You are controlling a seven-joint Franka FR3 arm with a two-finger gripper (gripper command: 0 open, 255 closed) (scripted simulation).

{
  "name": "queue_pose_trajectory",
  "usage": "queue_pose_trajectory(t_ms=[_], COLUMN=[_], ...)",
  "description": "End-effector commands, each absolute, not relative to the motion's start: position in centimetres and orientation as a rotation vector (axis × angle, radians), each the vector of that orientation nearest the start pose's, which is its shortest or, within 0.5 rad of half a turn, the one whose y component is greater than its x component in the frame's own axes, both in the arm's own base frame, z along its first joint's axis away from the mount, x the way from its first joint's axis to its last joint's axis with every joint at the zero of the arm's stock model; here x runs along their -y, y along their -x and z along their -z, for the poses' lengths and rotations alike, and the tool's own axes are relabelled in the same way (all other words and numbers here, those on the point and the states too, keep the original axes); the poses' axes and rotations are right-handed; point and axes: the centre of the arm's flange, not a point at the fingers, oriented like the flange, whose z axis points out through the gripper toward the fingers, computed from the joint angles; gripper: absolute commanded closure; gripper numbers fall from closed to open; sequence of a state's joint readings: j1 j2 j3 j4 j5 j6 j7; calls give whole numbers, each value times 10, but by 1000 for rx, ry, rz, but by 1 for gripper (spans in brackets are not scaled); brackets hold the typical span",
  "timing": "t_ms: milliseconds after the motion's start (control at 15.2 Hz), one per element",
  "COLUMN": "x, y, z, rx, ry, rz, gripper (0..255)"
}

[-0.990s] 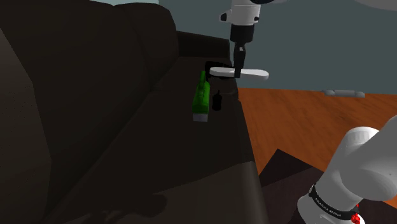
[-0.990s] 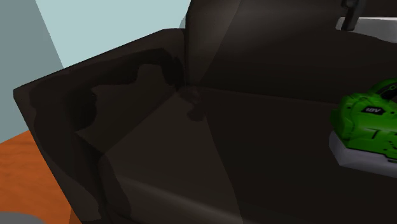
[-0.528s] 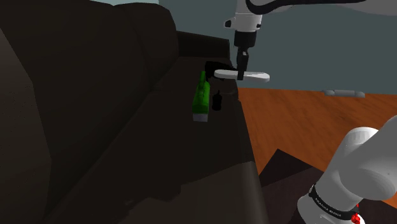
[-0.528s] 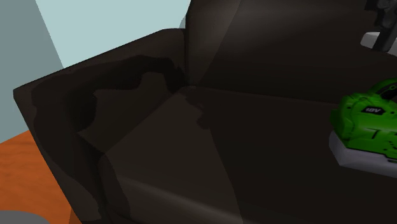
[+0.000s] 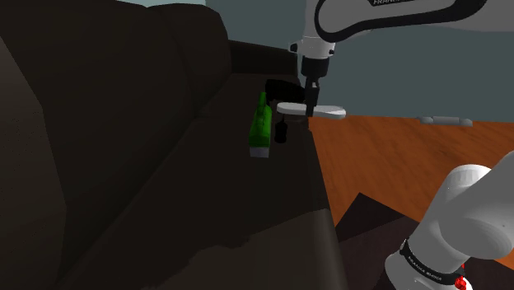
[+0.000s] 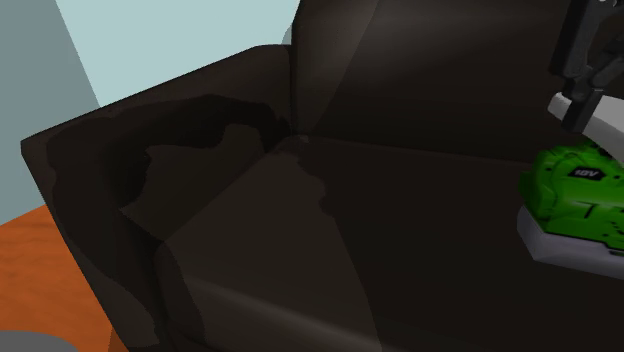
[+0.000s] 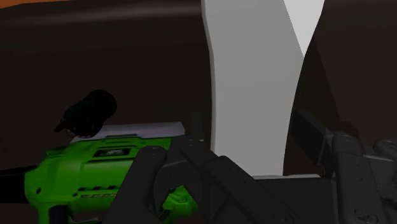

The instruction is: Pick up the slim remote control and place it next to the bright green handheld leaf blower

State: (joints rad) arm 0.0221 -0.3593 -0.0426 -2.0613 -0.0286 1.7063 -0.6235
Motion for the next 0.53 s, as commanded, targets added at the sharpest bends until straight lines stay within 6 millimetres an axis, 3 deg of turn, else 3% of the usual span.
queue_pose_trajectory(t_ms=[0,462], x=[15,15], y=[-446,-446], z=[-573,-536], rx=[947,947], ry=[3010,3010], rz=[1,1], gripper=[255,255])
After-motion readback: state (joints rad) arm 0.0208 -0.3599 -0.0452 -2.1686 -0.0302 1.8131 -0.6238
